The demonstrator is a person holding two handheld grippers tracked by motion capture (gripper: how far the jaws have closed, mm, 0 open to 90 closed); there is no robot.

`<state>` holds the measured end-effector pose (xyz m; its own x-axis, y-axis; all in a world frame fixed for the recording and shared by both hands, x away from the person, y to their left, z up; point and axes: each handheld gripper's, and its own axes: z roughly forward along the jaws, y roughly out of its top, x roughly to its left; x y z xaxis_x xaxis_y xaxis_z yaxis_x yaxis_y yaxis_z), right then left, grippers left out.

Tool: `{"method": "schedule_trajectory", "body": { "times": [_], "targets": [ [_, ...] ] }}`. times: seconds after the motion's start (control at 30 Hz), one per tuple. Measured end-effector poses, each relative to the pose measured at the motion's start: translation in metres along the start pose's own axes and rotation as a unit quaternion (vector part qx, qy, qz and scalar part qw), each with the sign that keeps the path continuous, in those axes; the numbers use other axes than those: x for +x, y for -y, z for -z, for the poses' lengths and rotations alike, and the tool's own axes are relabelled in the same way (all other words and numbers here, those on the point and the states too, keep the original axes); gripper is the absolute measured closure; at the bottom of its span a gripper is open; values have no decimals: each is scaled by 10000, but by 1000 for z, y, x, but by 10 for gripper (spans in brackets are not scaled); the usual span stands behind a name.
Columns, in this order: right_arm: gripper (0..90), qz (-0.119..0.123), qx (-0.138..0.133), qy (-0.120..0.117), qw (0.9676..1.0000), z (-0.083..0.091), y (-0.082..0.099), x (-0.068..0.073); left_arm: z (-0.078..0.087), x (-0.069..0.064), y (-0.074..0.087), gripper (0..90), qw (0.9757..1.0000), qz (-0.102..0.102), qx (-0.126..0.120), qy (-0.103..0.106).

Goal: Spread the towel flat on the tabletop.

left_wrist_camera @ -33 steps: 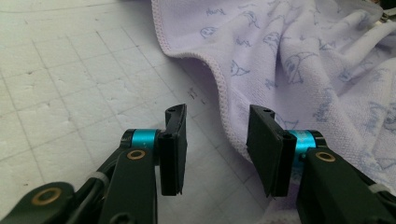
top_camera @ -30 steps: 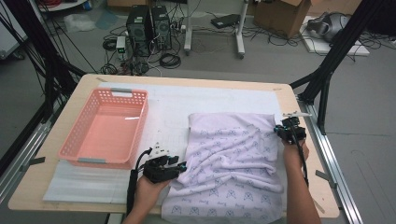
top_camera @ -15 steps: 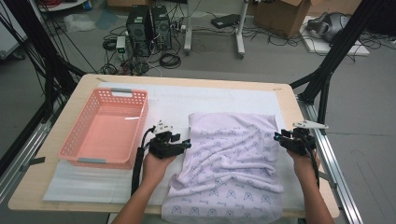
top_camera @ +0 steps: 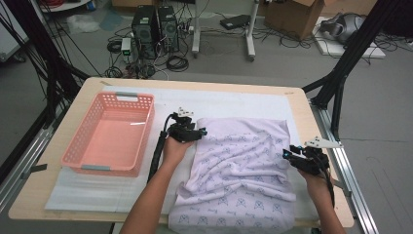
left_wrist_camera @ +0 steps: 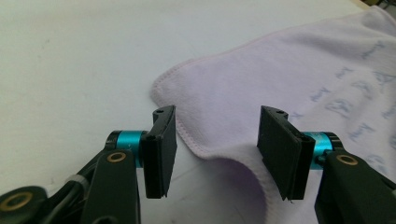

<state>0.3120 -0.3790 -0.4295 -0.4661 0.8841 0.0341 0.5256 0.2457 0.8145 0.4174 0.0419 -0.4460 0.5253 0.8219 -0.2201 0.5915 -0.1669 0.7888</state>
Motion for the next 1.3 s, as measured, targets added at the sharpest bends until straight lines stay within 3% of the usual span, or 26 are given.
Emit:
{"method": "schedule_trajectory", "body": {
  "times": [0.03,0.07,0.17,0.27,0.3,0.33,0.4,0.47,0.5,0.6,0.63,0.7,0.8,0.83,0.97,1.07,1.17,1.23,1.3],
  "targets": [
    [599,-13,7,-8,10000,0,0,0,-5,1,1,449,9998,-3,190,9],
    [599,4,5,-18,10000,0,0,0,-6,-3,1,428,9998,-105,147,-81],
    [598,8,-8,-31,10000,0,0,1,-10,-16,1,443,9971,-644,257,-300],
    [597,8,-2,-45,10000,-1,-1,1,-11,-19,0,630,9979,-574,218,-224],
    [597,6,7,-41,10000,-1,-1,2,-12,-19,0,738,9985,-494,211,-116],
    [597,5,16,-55,10000,-2,0,3,-13,-19,0,797,9988,-414,205,-137],
    [597,19,10,-66,10000,-1,0,3,-12,-16,-4,828,9988,-352,269,-222],
    [598,5,11,-69,10000,-1,0,4,-10,-7,-7,835,9975,-314,245,-579],
    [598,15,-6,-65,10000,-1,0,3,-8,0,-8,836,9964,-201,150,-812],
    [599,-10,-43,-43,10000,0,1,2,3,27,-9,837,9895,83,-7,-1444],
    [599,-25,-49,-31,10000,0,1,2,7,34,-8,834,9876,187,-12,-1559],
    [599,-26,-58,-22,10000,0,1,1,11,42,-6,755,9889,473,-3,-1409],
    [598,-100,-73,-43,9999,-3,1,0,17,38,-4,543,9927,532,-182,-1070],
    [597,-109,-64,-53,9999,-4,0,0,20,35,-3,517,9935,568,-276,-942],
    [589,-105,-64,-101,9999,-11,-6,3,27,21,-1,481,9968,402,-318,-609],
    [581,-52,-77,-213,9997,-16,-13,7,33,12,7,471,9974,341,-247,-586],
    [585,22,10,-326,9995,-26,-22,10,37,5,10,443,9986,192,110,-471],
    [612,-26,89,-388,9992,-36,-28,11,41,0,13,444,9988,117,-32,-473],
    [623,28,217,-365,9991,-47,-33,12,46,-2,17,472,9985,210,-98,-490]
  ]
}}
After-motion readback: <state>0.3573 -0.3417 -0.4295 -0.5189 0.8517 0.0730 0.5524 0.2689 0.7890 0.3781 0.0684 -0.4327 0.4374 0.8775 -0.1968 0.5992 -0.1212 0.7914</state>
